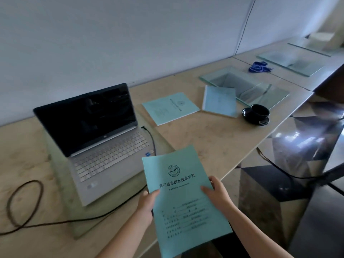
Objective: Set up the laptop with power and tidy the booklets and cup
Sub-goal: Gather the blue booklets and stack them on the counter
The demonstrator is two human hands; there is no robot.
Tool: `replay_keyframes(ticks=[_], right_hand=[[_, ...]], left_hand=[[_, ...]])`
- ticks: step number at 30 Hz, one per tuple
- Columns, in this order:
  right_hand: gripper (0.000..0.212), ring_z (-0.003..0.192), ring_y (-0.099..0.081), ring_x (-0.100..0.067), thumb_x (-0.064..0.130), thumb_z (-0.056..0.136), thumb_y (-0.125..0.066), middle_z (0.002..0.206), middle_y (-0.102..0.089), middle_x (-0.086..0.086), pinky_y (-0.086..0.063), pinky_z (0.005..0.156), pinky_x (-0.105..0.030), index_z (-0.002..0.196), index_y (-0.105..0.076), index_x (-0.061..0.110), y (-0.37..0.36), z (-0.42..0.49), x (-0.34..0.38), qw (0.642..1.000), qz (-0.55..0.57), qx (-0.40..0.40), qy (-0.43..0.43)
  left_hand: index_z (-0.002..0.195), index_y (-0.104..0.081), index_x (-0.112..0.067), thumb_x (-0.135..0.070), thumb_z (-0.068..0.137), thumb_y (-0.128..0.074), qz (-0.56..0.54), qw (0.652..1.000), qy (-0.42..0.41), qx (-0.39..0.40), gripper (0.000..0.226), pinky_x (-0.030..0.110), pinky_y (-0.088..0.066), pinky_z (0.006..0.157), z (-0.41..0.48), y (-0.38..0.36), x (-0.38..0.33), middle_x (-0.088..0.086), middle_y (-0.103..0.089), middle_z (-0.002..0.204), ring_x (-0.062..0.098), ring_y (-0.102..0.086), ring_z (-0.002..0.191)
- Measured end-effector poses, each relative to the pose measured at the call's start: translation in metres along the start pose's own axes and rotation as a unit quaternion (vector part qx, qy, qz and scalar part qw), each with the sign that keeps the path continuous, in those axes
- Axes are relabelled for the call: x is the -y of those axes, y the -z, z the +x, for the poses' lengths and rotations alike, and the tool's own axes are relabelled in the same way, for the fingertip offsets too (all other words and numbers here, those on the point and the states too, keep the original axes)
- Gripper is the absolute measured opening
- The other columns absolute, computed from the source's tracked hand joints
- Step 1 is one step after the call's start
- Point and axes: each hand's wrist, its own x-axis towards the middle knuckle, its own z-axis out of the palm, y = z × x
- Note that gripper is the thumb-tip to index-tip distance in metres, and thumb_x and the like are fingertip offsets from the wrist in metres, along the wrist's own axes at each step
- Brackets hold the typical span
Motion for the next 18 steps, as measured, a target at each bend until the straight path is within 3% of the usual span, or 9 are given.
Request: replay_keyframes(ticks=[3,6,9,12,18], right_hand=[[0.011,0.074,-0.067,-0.017,0.012,0.087,-0.060,0.095,-0.069,-0.005,-0.051,0.056,-0.028,0.095,-0.054,0.017,0.036,0.043,0.002,0.999,-0.030,-0.005,0.015],[0.015,0.070,-0.065,-0.015,0.013,0.087,-0.059,0.095,-0.068,-0.005,-0.045,0.050,-0.024,0.101,-0.054,0.013,0.062,0.083,0.010,0.998,-0.059,-0.009,0.024],[0.016,0.072,-0.066,-0.019,0.011,0.088,-0.059,0.097,-0.068,-0.007,-0.045,0.052,-0.024,0.102,-0.055,0.014,0.078,0.121,0.017,0.998,-0.064,-0.011,0.025],[0.016,0.075,-0.067,-0.024,0.010,0.087,-0.059,0.097,-0.069,-0.007,-0.047,0.056,-0.026,0.103,-0.056,0.014,0.088,0.155,0.027,0.997,-0.072,-0.012,0.030],[0.016,0.070,-0.067,-0.019,0.010,0.084,-0.062,0.091,-0.070,-0.004,-0.049,0.060,-0.028,0.098,-0.060,0.017,0.104,0.213,0.044,0.994,-0.099,-0.028,0.032]], left_hand=[[0.090,-0.052,-0.004,-0.007,0.086,-0.059,0.022,1.000,-0.006,-0.004,0.009,0.030,-0.044,0.059,0.021,-0.051,-0.007,0.014,-0.061,0.086,0.024,-0.059,0.073],[0.097,-0.052,-0.004,-0.001,0.088,-0.049,0.011,1.000,0.007,0.006,0.010,0.038,-0.048,0.071,0.035,-0.090,-0.020,0.018,-0.061,0.099,0.028,-0.058,0.084],[0.105,-0.053,-0.004,0.000,0.090,-0.043,-0.014,0.999,0.011,0.039,0.019,0.032,-0.043,0.062,0.043,-0.115,-0.033,0.016,-0.061,0.103,0.026,-0.057,0.082],[0.113,-0.055,-0.005,-0.005,0.093,-0.042,-0.036,0.996,0.005,0.075,0.024,0.033,-0.046,0.064,0.053,-0.131,-0.049,0.013,-0.064,0.105,0.023,-0.060,0.088],[0.095,-0.058,-0.015,-0.006,0.095,-0.040,-0.070,0.989,0.023,0.127,0.020,0.028,-0.041,0.072,0.083,-0.164,-0.079,0.000,-0.064,0.099,0.009,-0.056,0.089]])
